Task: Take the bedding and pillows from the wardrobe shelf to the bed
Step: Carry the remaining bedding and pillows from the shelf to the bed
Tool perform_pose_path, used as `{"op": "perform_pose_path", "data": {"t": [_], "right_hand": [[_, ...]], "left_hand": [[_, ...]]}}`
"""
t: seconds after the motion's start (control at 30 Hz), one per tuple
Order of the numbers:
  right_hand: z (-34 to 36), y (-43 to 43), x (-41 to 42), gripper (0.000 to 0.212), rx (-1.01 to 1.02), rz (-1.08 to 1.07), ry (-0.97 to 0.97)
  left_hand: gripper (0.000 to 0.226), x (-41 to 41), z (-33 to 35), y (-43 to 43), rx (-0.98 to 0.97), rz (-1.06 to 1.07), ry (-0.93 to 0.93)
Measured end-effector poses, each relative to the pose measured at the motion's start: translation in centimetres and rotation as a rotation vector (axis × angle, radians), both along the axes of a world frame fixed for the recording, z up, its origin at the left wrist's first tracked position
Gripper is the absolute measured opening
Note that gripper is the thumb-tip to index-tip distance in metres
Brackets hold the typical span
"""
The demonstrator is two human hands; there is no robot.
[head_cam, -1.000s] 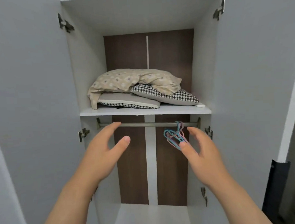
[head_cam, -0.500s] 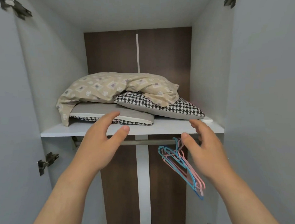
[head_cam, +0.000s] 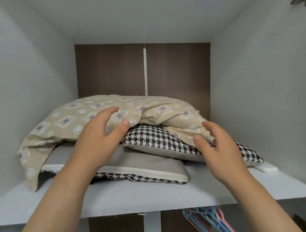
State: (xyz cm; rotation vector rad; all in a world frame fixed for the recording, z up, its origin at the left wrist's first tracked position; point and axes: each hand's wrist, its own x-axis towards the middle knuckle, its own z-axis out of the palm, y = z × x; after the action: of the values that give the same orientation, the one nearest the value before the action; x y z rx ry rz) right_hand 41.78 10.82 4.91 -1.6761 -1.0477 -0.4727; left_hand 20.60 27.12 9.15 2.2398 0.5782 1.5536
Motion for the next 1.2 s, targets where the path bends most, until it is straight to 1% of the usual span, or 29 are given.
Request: {"op": "perform_pose_path", "data": {"t": [0.07,0.17,0.23,0.33,0.4,0.47,0.53,0.63,0.73,0.77,0.83,0.87,0.9,1.0,1.07,1.13,1.2], "right_hand": [[1.2,1.8,1.0,0.058,0.016,-0.016,-0.009],[3.0,3.8,2.6,0.063,0.025,-0.046,-0.018],[4.2,4.9,3.5,0.060,0.023,-0.071,-0.032],[6.2,6.3,4.6,0.061,0.010,-0.083,-0.047],[7.5,7.1,5.3,0.061,-0.015,-0.098,-0.046],[8.9,7.9,6.2,0.063,-0.029,-0.134,-0.021],[10.0,8.9,7.3,0.068,-0.071,-0.202,0.031],[11.2,10.9,9.1,0.078,-0.201,-0.269,0.151],[11.9,12.8,9.9,0.089,-0.325,-0.255,0.241],[12.0,13.3,10.0,0.090,-0.361,-0.243,0.251],[12.0,14.5,10.0,0.088,-0.432,-0.224,0.245],[11.9,15.0,10.0,0.086,-0.466,-0.220,0.235],[11.7,15.6,10.1,0.086,-0.498,-0.219,0.228],[11.0,17.2,10.8,0.087,-0.559,-0.230,0.225],[10.4,18.0,11.3,0.087,-0.589,-0.238,0.224],[9.8,18.6,11.6,0.086,-0.617,-0.238,0.227],[9.1,19.1,11.7,0.084,-0.605,-0.244,0.235]], "left_hand": [[0.077,0.5,1.5,2.1,0.039,0.043,-0.010],[0.073,0.9,3.6,4.5,0.040,0.121,-0.014],[0.072,1.2,4.7,5.7,0.038,0.166,-0.004],[0.078,1.5,6.4,7.5,0.022,0.181,-0.009],[0.073,1.9,7.4,8.6,0.017,0.205,-0.012],[0.066,2.4,8.4,10.2,-0.006,0.270,0.010],[0.065,2.8,9.1,11.8,-0.098,0.341,0.070],[0.075,3.2,9.7,14.7,-0.217,0.501,0.213],[0.081,3.4,9.7,17.0,-0.362,0.631,0.323],[0.090,3.3,9.6,17.9,-0.412,0.662,0.341],[0.117,3.3,9.1,19.9,-0.502,0.726,0.390],[0.127,3.4,8.8,20.9,-0.536,0.740,0.416],[0.131,3.5,8.4,21.8,-0.567,0.736,0.435],[0.136,4.0,7.6,23.1,-0.604,0.700,0.460],[0.140,4.6,7.3,23.0,-0.586,0.735,0.493],[0.133,5.3,6.9,22.8,-0.562,0.768,0.541],[0.133,5.6,6.2,23.0,-0.562,0.762,0.547]]}}
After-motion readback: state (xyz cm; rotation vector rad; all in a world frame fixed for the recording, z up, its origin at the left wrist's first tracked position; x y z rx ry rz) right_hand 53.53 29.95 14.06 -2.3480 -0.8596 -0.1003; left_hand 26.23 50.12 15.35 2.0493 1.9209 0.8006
